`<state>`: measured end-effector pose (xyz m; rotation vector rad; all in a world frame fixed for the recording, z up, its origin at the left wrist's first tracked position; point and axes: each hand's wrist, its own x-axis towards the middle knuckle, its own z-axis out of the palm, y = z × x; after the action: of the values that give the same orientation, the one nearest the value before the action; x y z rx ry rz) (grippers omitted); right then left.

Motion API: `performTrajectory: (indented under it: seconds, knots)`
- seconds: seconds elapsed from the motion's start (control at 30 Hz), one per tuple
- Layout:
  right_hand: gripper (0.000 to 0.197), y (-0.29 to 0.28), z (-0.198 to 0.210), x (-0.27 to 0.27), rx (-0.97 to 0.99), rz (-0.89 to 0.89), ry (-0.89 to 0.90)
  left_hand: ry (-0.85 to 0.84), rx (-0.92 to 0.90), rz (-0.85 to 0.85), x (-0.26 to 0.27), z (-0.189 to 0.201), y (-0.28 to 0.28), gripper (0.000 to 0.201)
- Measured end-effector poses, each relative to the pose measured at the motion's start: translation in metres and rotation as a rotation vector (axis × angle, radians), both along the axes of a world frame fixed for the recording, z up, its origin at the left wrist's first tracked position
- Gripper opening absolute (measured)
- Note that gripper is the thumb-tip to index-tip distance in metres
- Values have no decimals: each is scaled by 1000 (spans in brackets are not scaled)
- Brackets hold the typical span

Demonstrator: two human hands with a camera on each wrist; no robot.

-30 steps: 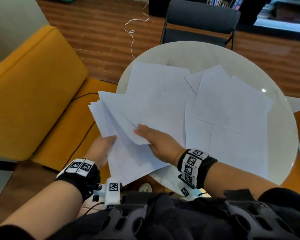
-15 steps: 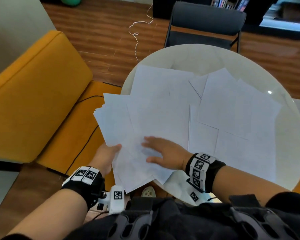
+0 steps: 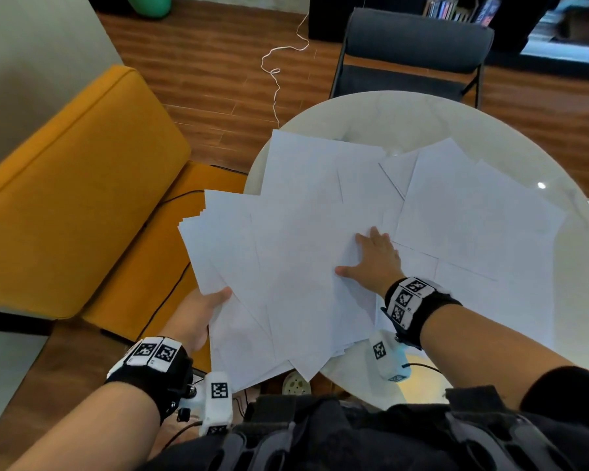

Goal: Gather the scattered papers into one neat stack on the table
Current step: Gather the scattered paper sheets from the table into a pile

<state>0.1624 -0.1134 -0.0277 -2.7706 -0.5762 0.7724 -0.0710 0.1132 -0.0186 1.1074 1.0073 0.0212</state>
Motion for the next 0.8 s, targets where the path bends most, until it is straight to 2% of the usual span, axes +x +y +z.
performTrajectory:
  seconds: [0.07, 0.2, 0.3, 0.4, 0.47, 0.53, 0.67, 0.8]
  knots:
    - [96, 5, 1, -7, 6, 74, 8, 7, -16, 9, 2, -1, -4, 25]
    - [97, 15, 2, -22, 41, 237, 50, -15, -29, -35, 11, -2, -13, 53]
    - [94, 19, 5, -29, 126, 298, 130, 11, -11, -54, 24, -4, -23, 52]
    - [88, 17, 9, -30, 232, 305, 222, 53, 1, -19, 34, -8, -31, 41]
    - [85, 15, 11, -30, 310, 221, 211, 66, 12, -8, 33, -10, -30, 27]
    - [84, 13, 12, -27, 374, 71, 149, 64, 16, -8, 27, -12, -24, 23]
    - [82, 16, 14, -19, 404, -108, 136, 20, -72, -31, 7, -17, -5, 34]
    - [67, 33, 23, -22, 524, -166, 341, -26, -160, -29, -8, -20, 6, 49]
